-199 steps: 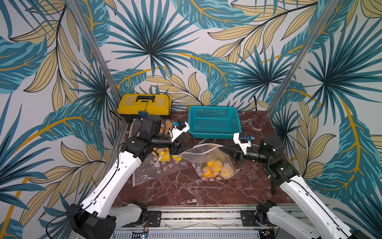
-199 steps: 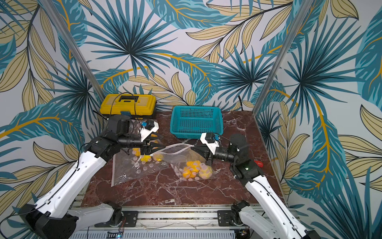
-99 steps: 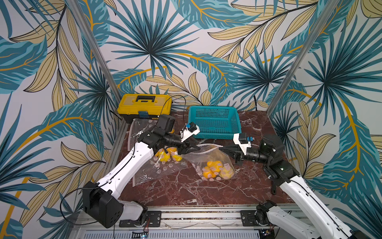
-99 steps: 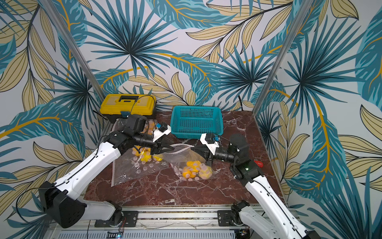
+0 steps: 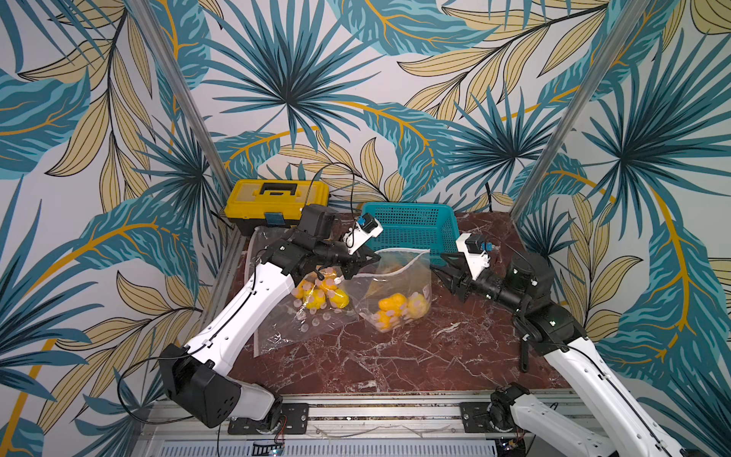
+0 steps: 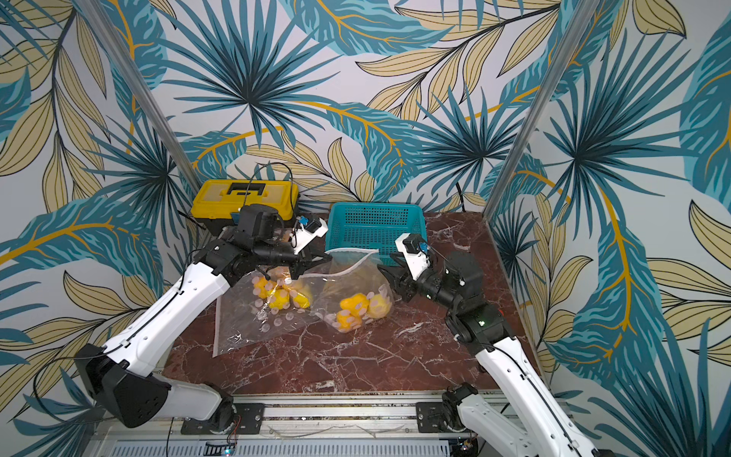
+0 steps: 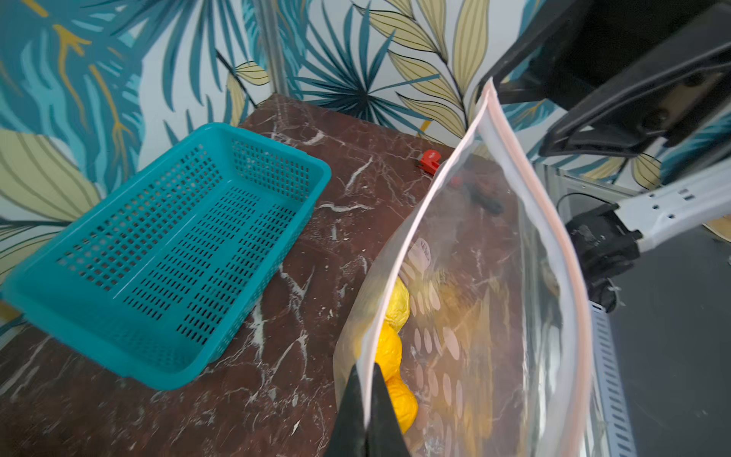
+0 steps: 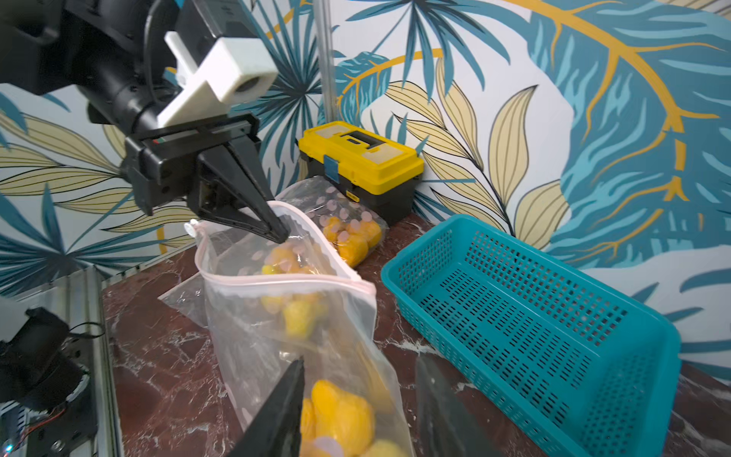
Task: Open the zip-top bag and take out the pear
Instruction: Open the zipper of the food storage bag at the center of the board.
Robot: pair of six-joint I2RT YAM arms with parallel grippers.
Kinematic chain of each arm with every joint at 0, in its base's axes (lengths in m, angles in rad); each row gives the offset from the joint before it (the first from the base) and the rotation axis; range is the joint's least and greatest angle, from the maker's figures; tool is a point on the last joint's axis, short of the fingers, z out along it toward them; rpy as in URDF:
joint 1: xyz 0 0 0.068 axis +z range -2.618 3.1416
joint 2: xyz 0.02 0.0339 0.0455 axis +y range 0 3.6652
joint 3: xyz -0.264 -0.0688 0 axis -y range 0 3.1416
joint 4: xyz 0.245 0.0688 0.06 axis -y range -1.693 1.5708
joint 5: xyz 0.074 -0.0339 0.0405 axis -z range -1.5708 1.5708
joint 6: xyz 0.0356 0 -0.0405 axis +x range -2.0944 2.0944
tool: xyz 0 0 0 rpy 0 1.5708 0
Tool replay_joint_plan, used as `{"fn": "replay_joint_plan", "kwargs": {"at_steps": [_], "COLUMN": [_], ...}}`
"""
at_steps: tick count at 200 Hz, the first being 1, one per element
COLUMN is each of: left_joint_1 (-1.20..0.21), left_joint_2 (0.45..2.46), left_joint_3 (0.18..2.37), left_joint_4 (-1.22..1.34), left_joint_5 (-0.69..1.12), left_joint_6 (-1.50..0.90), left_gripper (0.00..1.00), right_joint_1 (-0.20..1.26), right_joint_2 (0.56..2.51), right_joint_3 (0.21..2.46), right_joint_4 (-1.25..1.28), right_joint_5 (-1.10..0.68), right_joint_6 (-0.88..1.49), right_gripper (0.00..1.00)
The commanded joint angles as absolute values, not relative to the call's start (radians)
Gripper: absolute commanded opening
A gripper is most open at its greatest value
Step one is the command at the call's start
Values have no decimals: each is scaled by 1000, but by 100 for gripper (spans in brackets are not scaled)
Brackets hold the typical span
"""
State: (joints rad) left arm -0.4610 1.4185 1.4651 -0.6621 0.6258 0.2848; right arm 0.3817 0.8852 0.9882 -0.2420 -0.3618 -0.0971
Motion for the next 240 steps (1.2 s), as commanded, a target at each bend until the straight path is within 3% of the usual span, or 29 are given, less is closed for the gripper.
{"fn": "replay_joint_plan", "kwargs": {"at_steps": [1, 23, 59, 108, 159, 240], "left_joint_1": [-423, -349, -267, -242, -242, -242], "left_joint_2": [1418, 1407, 1372, 1316, 1280, 1214], "left_joint_3": [1475, 1443, 1412, 1401, 1381, 1351], "left_joint_4": [-681, -684, -691, -744, -749, -769], "left_joint_5": [447, 398, 350, 298, 391, 479], "left_joint_6": [189, 98, 10, -24, -63, -123], "left_gripper": [0, 0, 0, 0, 0, 0], "right_joint_1": [386, 387, 427, 557, 682, 836], "right_joint_2": [910, 959, 1075, 1318, 1616, 1963], "right_joint_3": [1006, 1024, 997, 932, 1021, 1259], "right_joint_4": [-311, -339, -308, -95, -10, 145], "right_joint_5": [-255, -204, -198, -36, 151, 60], "right_joint_6": [-16, 85, 246, 479, 571, 585], "right_gripper": [48, 47, 37, 41, 41, 39]}}
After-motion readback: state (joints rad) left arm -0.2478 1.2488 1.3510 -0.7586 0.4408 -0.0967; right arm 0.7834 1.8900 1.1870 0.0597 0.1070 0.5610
